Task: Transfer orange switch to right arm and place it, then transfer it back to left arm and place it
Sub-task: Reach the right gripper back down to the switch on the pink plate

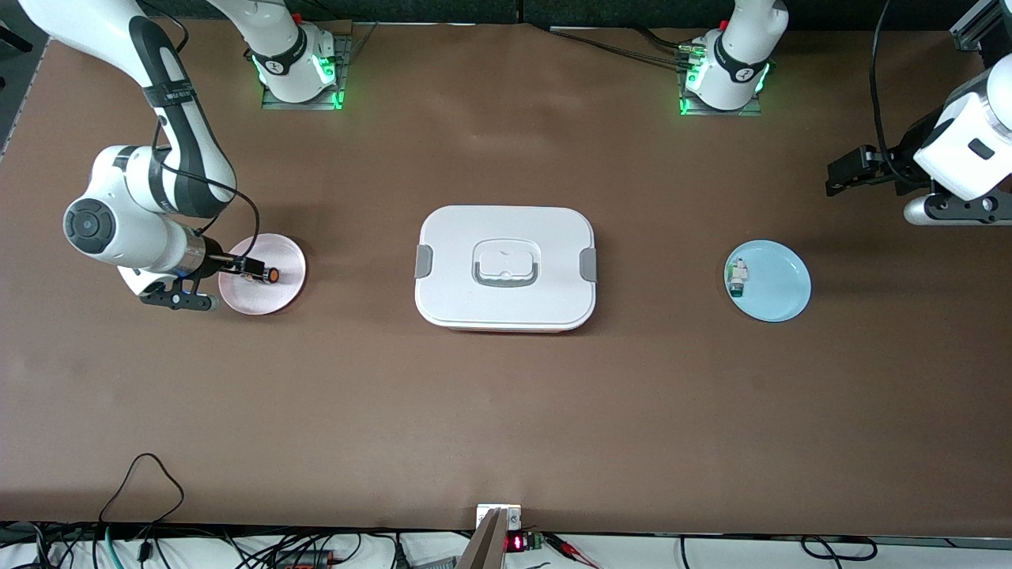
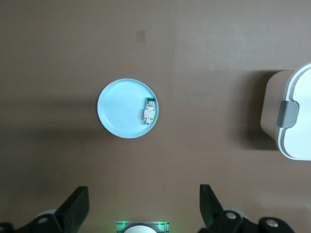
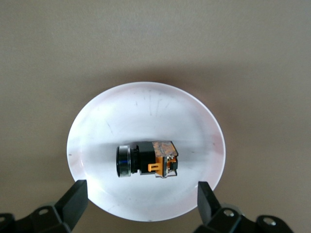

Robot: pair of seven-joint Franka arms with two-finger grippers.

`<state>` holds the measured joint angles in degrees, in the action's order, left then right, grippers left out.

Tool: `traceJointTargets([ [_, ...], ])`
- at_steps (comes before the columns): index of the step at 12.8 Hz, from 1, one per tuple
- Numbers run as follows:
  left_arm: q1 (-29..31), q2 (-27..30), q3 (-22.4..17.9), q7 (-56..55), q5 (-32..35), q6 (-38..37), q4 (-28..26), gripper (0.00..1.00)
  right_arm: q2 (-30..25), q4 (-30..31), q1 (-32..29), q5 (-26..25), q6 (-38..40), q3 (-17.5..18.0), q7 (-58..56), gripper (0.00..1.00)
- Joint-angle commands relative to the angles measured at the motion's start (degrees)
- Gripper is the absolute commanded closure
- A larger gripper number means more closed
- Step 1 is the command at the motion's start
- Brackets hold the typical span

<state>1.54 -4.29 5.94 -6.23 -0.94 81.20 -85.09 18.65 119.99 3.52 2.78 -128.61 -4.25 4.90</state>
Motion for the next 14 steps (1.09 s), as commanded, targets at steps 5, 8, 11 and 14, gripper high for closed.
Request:
traceJointTargets([
  [5,0.13,-1.51,0.03,1.31,-0.73,-0.43,1.95,0.00,2.35,5.78,0.43,1.17,-11.22,-0.05,0.90,0.00],
  [8,-0.04,-1.51,0.03,0.43,-0.82,-0.34,1.95,0.00,3.14,5.78,0.17,1.26,-11.31,-0.05,0.90,0.00],
  [11,-0.31,-1.52,0.21,0.34,-0.56,1.32,1.95,0.00,3.58,5.69,0.17,1.26,-11.31,-0.05,0.90,0.00],
  [14,-0.05,-1.51,0.04,0.87,-0.38,1.77,1.86,0.00,4.02,5.52,0.17,1.26,-11.22,-0.05,0.90,0.00],
])
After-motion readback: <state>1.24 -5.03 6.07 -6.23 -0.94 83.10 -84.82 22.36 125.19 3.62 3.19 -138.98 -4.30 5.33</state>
